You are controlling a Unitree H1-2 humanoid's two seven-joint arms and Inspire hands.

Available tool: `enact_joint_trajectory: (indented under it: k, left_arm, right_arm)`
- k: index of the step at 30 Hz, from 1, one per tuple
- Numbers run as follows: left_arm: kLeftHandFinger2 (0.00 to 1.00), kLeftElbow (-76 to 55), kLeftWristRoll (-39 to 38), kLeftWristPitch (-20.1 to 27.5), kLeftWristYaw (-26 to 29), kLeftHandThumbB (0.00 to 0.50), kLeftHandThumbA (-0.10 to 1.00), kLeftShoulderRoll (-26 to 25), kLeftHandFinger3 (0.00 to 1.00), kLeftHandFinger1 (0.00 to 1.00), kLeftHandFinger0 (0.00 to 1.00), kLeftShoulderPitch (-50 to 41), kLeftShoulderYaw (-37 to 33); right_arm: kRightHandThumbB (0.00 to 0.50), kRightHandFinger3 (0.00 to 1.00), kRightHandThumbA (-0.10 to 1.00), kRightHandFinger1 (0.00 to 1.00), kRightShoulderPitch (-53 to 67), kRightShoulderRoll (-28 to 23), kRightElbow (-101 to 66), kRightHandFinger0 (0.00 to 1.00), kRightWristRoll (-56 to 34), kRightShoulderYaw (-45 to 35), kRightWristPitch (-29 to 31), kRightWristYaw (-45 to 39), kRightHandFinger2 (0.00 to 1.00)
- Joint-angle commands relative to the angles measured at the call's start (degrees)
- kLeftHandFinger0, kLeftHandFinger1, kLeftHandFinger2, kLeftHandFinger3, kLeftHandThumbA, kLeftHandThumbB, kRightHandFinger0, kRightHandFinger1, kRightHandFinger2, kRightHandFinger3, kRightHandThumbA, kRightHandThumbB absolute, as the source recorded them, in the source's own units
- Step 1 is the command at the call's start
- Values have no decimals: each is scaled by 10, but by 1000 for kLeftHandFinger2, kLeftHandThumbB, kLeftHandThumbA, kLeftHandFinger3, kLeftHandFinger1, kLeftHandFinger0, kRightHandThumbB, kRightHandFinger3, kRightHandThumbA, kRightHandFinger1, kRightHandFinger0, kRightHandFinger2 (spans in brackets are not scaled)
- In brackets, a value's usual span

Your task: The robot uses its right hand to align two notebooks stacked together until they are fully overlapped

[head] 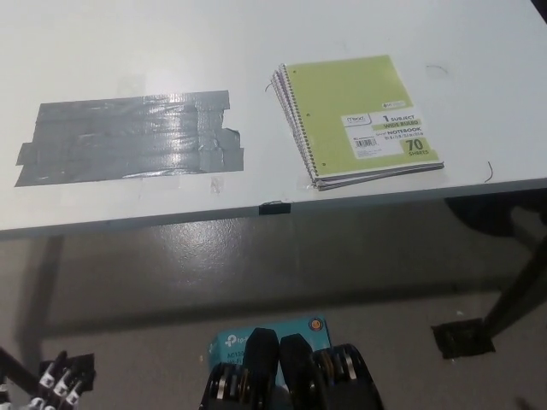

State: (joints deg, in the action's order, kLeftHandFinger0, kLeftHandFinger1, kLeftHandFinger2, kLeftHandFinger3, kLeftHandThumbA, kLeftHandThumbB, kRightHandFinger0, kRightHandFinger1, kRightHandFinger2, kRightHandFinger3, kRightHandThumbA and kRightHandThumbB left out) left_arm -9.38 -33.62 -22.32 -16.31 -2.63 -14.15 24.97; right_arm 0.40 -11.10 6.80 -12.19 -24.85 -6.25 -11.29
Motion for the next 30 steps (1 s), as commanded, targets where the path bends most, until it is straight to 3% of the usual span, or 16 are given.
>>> enact_joint_trajectory:
  k: [1,5,9,16,21,30]
  left_arm:
    - [1000,-6,-56,7,14,500,1000,8,1000,1000,1000,4,20]
    - [1000,-5,-72,10,26,500,1000,22,1000,1000,1000,8,36]
    - [1000,-15,-10,29,29,500,1000,10,1000,1000,1000,-4,11]
    - [1000,-27,110,47,-30,499,1000,-94,1000,1000,1000,-41,-129]
    - [1000,-31,111,53,-31,500,1000,-133,1000,1000,1000,-49,-181]
    - [1000,-24,89,70,-37,500,1000,-138,1000,1000,1000,-56,-184]
  right_arm:
    - [491,1000,1000,1000,-11,-12,-6,1000,-16,-11,2,31,1000]
    - [485,1000,1000,1000,-9,-17,-3,1000,-5,6,7,26,1000]
    - [500,1000,1000,1000,10,-40,-12,1000,49,60,39,15,1000]
    - [500,1000,1000,1000,31,-72,-22,1000,95,156,79,-21,1000]
    - [500,1000,1000,1000,40,-85,-39,1000,101,206,84,-27,1000]
    - [499,1000,1000,1000,50,-100,-47,1000,108,226,72,-20,1000]
